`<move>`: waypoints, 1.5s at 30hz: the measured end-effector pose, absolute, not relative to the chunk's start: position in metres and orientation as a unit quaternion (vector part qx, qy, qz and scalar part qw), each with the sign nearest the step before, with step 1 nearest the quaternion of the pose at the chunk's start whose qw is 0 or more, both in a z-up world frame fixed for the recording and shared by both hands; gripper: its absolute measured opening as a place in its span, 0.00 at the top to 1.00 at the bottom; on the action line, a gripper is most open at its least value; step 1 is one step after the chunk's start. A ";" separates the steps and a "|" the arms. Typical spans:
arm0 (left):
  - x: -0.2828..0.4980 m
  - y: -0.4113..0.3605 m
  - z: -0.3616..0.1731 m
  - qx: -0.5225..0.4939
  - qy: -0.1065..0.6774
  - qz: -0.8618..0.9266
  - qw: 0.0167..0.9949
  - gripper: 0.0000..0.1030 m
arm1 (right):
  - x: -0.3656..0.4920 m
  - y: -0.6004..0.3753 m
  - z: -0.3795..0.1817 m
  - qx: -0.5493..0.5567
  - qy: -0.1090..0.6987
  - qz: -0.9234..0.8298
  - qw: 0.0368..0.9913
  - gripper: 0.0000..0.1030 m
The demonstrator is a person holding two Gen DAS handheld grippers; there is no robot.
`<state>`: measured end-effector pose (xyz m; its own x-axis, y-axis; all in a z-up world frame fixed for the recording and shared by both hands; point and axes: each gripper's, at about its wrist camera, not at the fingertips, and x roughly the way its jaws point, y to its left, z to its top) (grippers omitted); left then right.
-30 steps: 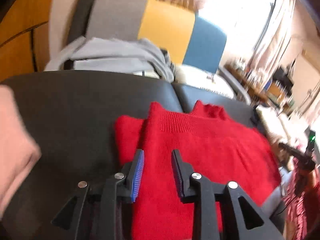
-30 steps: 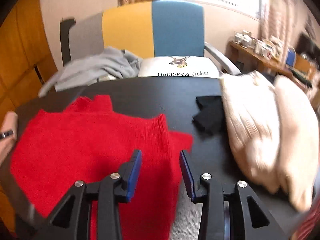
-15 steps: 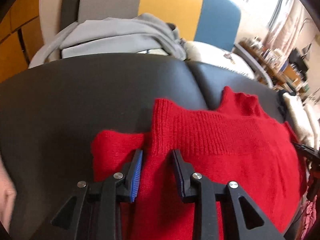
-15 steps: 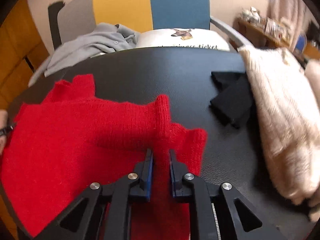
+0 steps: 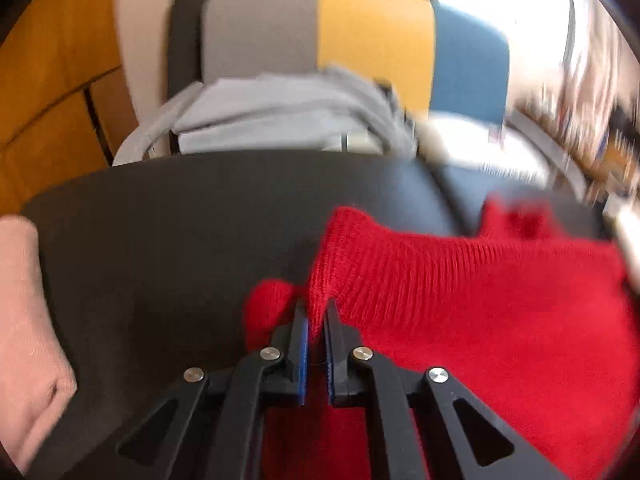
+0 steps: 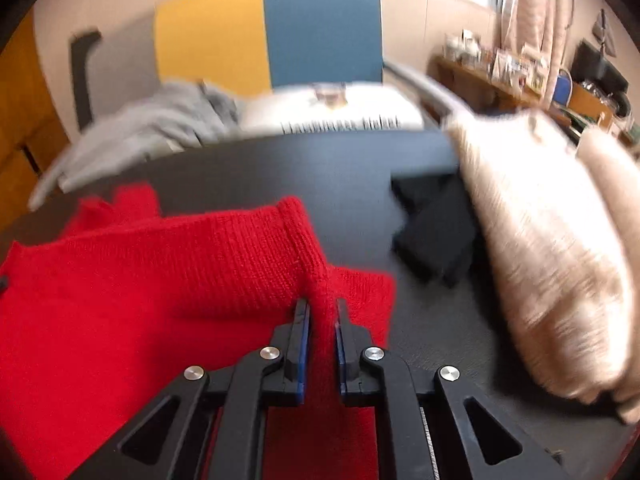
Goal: Fold clothes
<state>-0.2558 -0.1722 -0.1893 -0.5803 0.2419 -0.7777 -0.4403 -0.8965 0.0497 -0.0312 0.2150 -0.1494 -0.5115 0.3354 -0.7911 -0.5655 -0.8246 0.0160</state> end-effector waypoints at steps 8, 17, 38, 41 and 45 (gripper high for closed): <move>-0.228 -0.190 -0.153 -0.380 0.060 0.905 0.184 0.84 | -0.001 0.187 -0.108 -0.353 0.121 0.888 0.268 0.76; -0.183 -0.165 -0.186 -0.400 0.111 0.882 0.223 0.82 | 0.020 0.180 -0.130 -0.391 0.197 0.873 0.214 0.79; -0.078 -0.135 -0.141 -0.387 0.064 0.840 0.374 0.82 | 0.045 0.204 -0.168 -0.373 0.356 0.841 0.165 0.74; -0.047 -0.108 -0.140 -0.378 0.078 0.818 0.427 0.92 | 0.046 0.202 -0.171 -0.371 0.363 0.838 0.168 0.77; -0.028 -0.080 -0.169 -0.399 0.124 0.795 0.440 0.94 | 0.044 0.207 -0.171 -0.371 0.374 0.834 0.164 0.79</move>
